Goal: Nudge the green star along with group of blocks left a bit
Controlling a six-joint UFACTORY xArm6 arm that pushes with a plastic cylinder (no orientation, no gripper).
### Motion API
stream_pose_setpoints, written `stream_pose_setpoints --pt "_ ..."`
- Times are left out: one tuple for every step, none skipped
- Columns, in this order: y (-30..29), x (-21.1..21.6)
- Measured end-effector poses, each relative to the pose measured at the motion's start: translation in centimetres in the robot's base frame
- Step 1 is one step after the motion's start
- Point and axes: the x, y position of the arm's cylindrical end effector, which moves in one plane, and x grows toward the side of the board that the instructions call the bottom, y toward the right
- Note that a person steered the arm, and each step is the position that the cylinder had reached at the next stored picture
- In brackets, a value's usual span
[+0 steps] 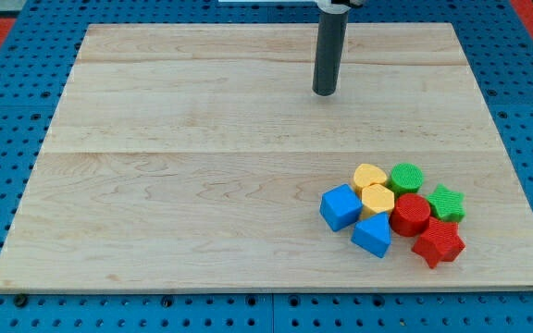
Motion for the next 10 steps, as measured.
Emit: stream_pose_setpoints --pt "0.0 0.2" --pt "0.0 0.7" --pt "0.2 0.9" --pt "3.8 -0.9" --pt "9.1 -2.2" --pt "10.1 -2.2" --pt "12.3 -2.1" --pt "18.7 2.3" --pt "20.2 9.0" --pt "21.7 16.8"
